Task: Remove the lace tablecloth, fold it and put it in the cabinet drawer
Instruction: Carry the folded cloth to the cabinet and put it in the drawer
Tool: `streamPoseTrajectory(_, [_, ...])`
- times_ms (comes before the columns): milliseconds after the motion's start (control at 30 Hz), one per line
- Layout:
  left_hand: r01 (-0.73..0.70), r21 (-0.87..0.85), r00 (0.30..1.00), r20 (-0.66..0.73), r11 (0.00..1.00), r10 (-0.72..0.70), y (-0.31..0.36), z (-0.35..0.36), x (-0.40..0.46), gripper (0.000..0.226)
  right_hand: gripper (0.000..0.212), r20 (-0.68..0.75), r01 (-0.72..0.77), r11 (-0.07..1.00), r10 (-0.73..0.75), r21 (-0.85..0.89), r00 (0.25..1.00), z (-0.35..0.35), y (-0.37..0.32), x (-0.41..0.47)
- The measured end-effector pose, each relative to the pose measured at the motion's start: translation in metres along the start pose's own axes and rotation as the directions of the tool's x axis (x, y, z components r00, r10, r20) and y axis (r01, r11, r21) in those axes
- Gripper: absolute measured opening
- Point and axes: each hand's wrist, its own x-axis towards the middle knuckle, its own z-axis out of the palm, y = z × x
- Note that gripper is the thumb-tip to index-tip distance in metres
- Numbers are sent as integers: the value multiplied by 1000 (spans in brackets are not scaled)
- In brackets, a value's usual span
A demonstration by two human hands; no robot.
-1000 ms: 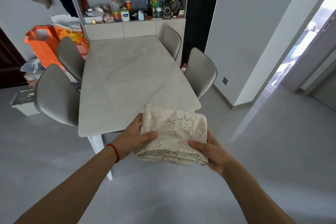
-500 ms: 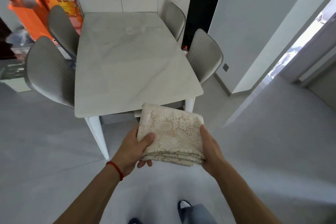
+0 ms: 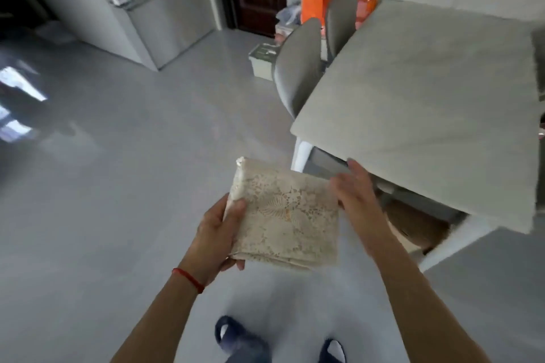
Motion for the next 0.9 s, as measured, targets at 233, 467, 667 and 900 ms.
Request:
streamPoseTrajectory(233, [48,291,960,-277,955,36,-27,-143,-52,22,37,781,608,754,-214,-249,586,229,-79,7])
streamPoseTrajectory(467, [181,82,813,-573,980,-102,-126,-302,-146,18,20,912,565,809,-97,-162,399,474,-46,-54])
streamPoseTrajectory(667, [74,-338,598,-738,938,-314,-195,-425,-195,39,75,925,458,807,287,-373,248,644,-7,-75])
streamPoseTrajectory(900, [-270,-623,306,-778,734,-548,-256,-554,-208,35,79,707,-224,675,696,-703,-121,819,56,-60])
